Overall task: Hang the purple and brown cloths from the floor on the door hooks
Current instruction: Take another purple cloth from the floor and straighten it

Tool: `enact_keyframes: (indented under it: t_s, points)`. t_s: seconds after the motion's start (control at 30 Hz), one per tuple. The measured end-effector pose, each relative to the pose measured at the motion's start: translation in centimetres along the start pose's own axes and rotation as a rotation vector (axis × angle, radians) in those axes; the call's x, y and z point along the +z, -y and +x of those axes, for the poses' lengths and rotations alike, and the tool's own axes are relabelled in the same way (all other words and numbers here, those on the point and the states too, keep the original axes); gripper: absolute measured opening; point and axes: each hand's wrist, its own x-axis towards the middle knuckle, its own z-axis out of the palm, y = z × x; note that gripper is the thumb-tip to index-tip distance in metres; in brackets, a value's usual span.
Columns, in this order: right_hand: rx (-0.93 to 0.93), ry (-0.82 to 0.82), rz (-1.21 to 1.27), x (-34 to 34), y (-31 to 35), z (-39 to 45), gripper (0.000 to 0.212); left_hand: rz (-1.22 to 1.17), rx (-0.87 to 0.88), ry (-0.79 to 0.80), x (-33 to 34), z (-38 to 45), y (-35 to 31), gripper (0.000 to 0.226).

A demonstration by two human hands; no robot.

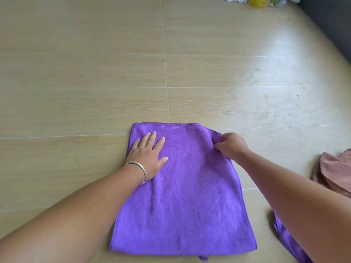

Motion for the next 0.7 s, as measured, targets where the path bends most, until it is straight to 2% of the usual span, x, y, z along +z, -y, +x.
enact_keyframes:
  t_s: [0.2,0.3,0.4,0.5,0.63,0.7]
  points:
    - [0.052,-0.006,0.007,0.4,-0.4,0.1,0.023,0.054,0.026,-0.067,0.9,-0.1,0.5,0.070]
    - [0.006,-0.137,-0.004,-0.7,-0.6,0.4,0.026,0.065,0.034,-0.080,1.1,-0.2,0.7,0.070]
    - [-0.074,-0.314,0.026,-2.0,-1.0,0.7,0.020,0.078,0.043,-0.082,1.1,-0.1,0.7,0.070]
    - [-0.142,-0.388,0.022,-2.4,-0.8,0.8,0.020,0.076,0.042,-0.090,1.3,-0.3,0.9,0.071]
    - [-0.117,-0.313,0.045,-1.7,-0.7,0.5,0.052,0.066,0.015,-0.062,0.5,-0.2,0.4,0.071]
    - [-0.306,-0.311,-0.114,-1.1,-0.7,-1.5,0.060,0.055,0.018,-0.109,0.0,-1.1,0.0,0.073]
